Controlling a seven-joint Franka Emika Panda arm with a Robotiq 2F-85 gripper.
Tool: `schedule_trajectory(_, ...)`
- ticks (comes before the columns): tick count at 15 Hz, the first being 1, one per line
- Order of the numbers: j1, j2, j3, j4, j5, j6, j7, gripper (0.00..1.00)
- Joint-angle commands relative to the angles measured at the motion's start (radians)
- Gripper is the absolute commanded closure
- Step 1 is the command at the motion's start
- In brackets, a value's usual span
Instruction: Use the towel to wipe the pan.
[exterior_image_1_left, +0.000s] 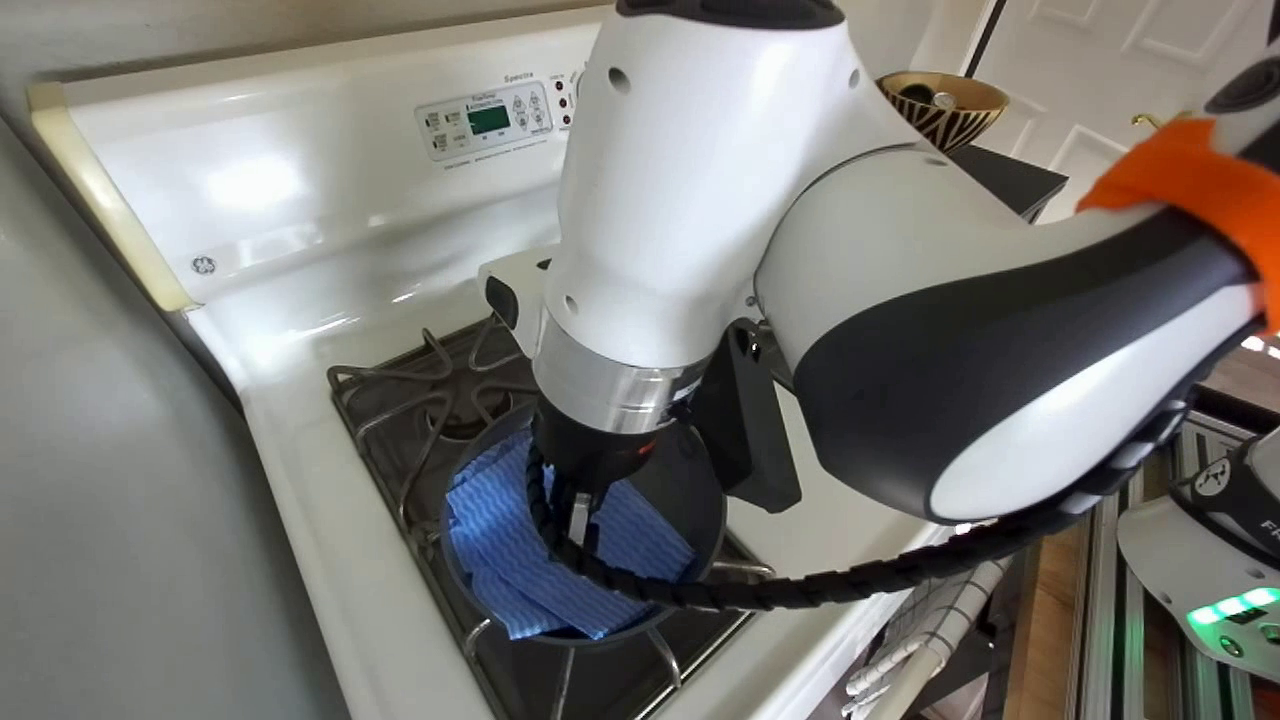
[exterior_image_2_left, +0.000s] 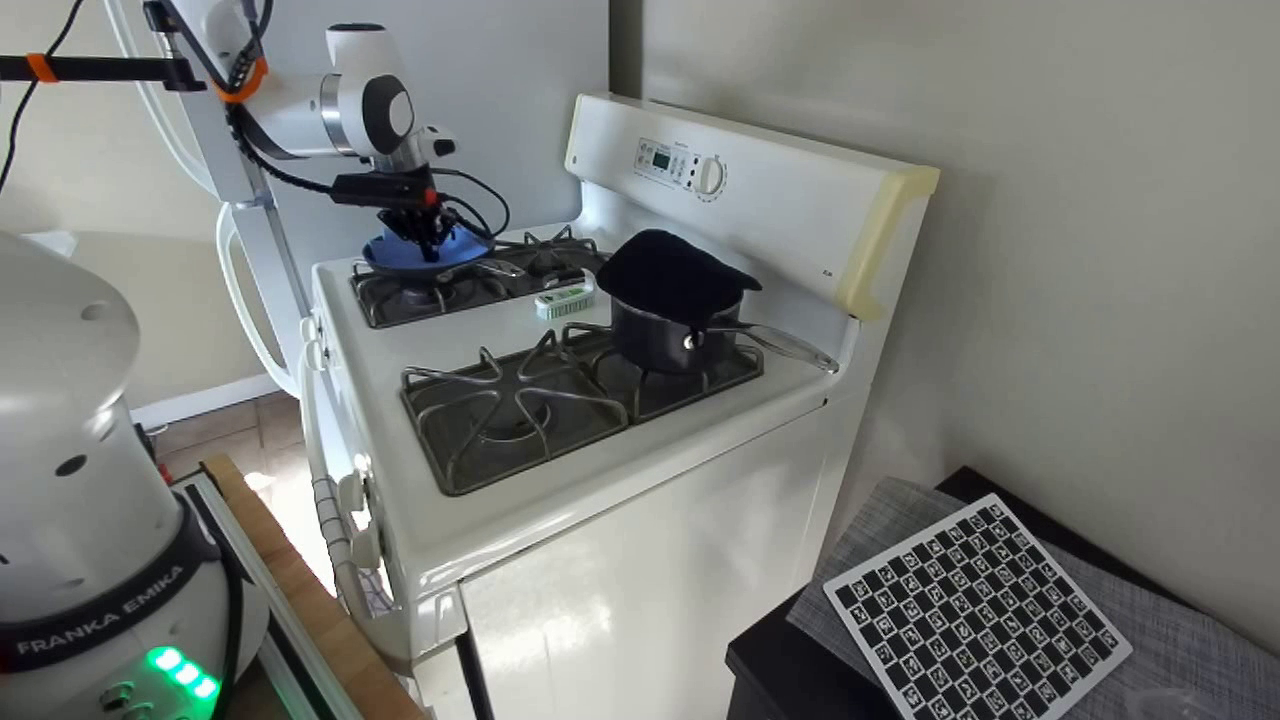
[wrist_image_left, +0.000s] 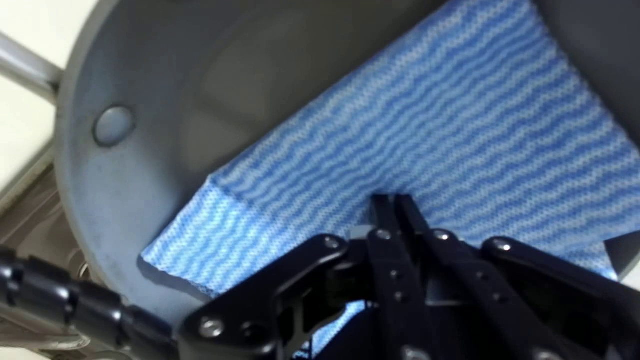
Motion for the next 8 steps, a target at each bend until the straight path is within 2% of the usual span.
schedule_trajectory(1,0.043,0.028,-0.067,-0.001,-0.126,0.034,0.087,1.00)
schedule_trajectory(5,0.068,0.005,-0.095,0.002,-0.214,-0.011,0.158,1.00)
schedule_trajectory(8,0.057,-0.001,-0.065,0.007,-0.166,-0.089,0.130,1.00)
